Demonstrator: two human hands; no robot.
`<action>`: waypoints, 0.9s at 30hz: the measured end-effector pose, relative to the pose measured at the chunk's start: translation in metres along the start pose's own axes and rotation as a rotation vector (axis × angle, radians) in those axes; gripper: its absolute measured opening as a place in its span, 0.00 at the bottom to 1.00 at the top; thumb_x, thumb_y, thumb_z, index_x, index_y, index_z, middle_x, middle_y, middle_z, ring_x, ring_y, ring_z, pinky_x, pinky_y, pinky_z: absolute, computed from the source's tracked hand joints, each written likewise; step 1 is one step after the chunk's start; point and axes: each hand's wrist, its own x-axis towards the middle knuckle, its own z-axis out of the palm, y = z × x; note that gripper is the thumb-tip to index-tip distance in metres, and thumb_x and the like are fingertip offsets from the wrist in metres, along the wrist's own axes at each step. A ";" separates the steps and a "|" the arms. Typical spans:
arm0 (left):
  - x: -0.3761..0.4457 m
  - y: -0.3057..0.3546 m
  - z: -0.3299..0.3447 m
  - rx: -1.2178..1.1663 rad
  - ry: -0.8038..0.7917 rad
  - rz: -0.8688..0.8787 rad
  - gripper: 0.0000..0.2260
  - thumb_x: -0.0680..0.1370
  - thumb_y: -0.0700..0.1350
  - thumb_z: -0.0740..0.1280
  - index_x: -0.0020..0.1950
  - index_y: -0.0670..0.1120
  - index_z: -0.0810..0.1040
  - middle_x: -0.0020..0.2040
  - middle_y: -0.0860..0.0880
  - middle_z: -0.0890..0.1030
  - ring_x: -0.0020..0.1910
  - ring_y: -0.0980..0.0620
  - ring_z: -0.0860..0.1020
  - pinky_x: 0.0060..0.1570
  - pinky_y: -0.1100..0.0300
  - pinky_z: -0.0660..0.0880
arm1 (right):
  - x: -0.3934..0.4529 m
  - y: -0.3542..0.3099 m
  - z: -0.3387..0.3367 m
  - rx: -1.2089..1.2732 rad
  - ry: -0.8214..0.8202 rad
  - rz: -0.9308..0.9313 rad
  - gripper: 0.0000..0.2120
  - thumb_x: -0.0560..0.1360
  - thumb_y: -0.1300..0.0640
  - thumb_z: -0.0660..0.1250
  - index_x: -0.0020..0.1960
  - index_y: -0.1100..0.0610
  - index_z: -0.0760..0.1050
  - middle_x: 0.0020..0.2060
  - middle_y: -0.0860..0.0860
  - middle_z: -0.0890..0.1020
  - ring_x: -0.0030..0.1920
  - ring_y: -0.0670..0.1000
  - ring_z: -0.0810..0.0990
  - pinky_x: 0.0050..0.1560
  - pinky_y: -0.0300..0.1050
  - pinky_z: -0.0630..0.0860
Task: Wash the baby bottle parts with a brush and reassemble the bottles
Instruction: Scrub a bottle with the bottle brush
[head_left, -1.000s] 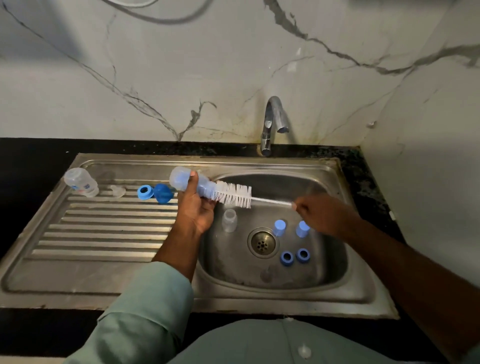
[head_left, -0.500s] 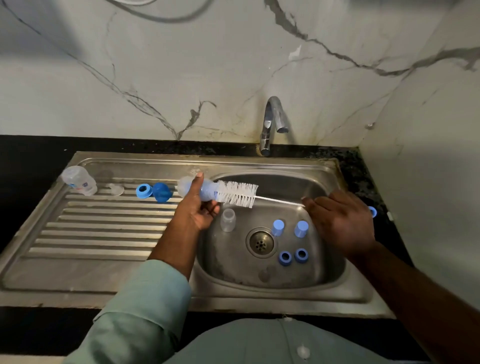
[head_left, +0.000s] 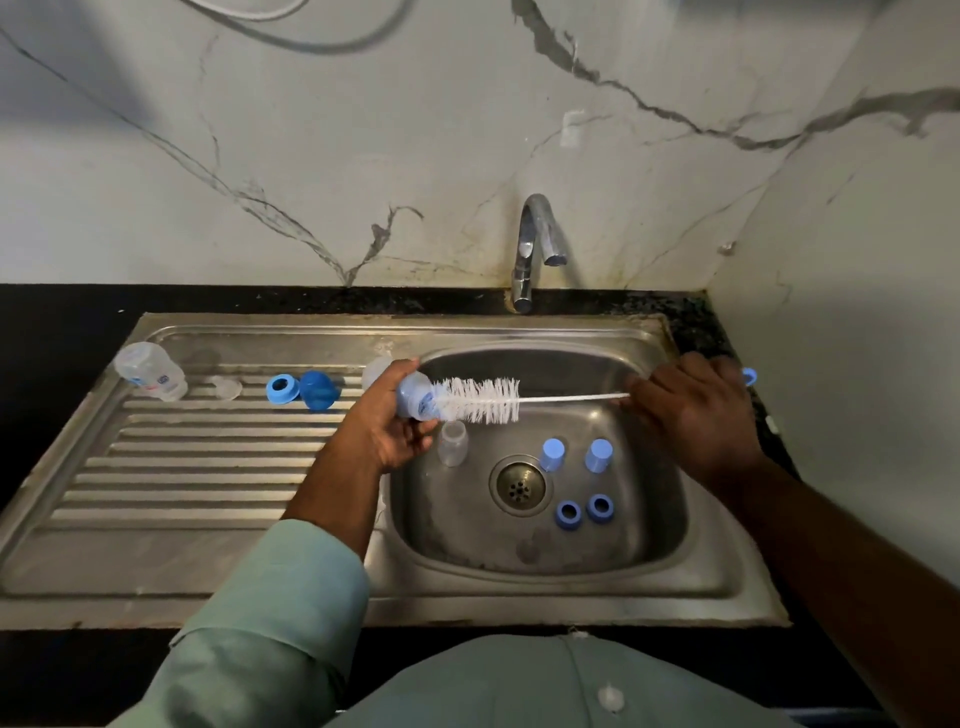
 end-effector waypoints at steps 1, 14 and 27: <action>0.000 0.001 -0.003 0.024 0.019 -0.001 0.25 0.75 0.59 0.69 0.62 0.41 0.77 0.51 0.41 0.84 0.33 0.51 0.81 0.33 0.60 0.76 | 0.002 0.003 -0.003 0.060 0.008 -0.099 0.18 0.81 0.48 0.56 0.44 0.55 0.81 0.33 0.52 0.78 0.36 0.57 0.73 0.38 0.48 0.63; 0.006 0.009 -0.010 -0.428 -0.271 0.194 0.27 0.76 0.46 0.67 0.73 0.42 0.66 0.56 0.38 0.79 0.55 0.41 0.79 0.57 0.47 0.78 | 0.013 -0.026 -0.001 1.193 -1.019 0.695 0.14 0.76 0.52 0.67 0.36 0.58 0.81 0.25 0.54 0.74 0.21 0.51 0.68 0.23 0.39 0.65; 0.024 0.033 -0.021 -0.413 -0.356 0.273 0.43 0.64 0.67 0.73 0.72 0.47 0.69 0.63 0.40 0.77 0.63 0.39 0.76 0.65 0.36 0.70 | 0.006 -0.049 0.004 1.034 -0.684 0.507 0.16 0.78 0.56 0.64 0.31 0.51 0.75 0.24 0.44 0.76 0.25 0.42 0.73 0.29 0.35 0.69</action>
